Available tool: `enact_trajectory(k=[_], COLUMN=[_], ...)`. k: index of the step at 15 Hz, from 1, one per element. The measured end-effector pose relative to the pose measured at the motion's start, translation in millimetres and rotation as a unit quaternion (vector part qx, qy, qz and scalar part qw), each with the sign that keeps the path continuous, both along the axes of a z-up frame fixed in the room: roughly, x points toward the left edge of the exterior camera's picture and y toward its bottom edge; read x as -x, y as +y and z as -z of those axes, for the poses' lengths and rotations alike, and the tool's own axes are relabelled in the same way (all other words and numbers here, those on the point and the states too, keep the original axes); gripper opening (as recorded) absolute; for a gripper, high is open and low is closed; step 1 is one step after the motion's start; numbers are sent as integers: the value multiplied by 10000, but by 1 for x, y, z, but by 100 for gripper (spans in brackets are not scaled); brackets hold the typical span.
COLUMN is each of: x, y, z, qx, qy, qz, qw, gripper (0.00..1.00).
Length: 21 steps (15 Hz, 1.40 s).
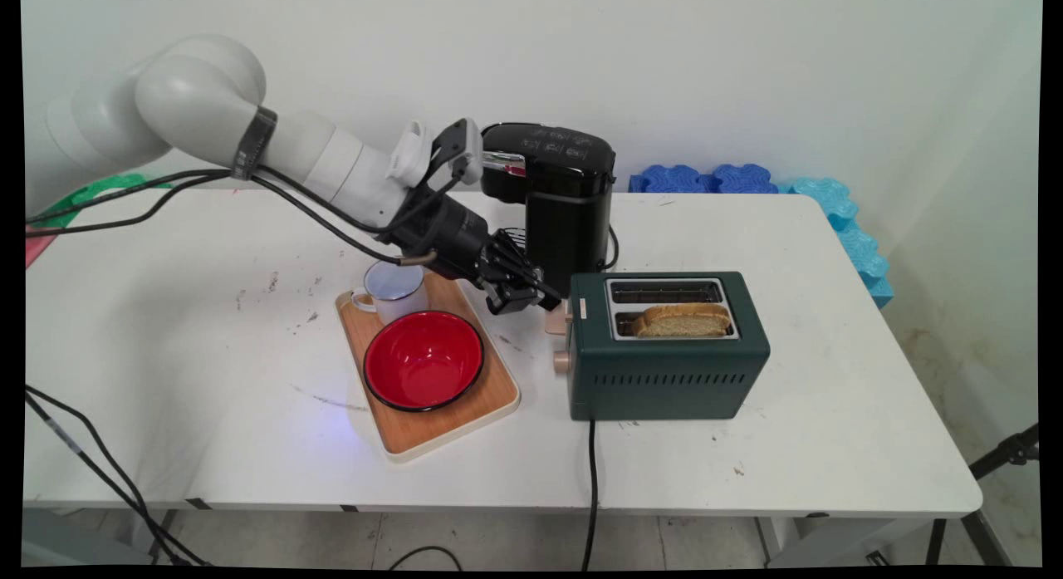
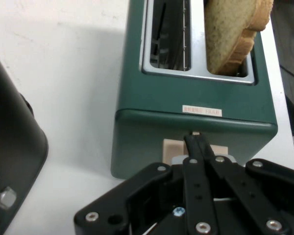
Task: Press the toaster switch
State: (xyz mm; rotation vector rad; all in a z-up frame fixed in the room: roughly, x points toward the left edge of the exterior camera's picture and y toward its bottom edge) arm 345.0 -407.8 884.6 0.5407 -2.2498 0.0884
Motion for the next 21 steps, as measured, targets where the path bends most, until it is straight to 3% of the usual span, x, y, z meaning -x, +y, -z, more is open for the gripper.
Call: enact_trajectory(k=[21], x=[8], y=[-2], z=[31], qx=[-109], qy=[-101], qz=[153], qw=[9998], gripper=[0])
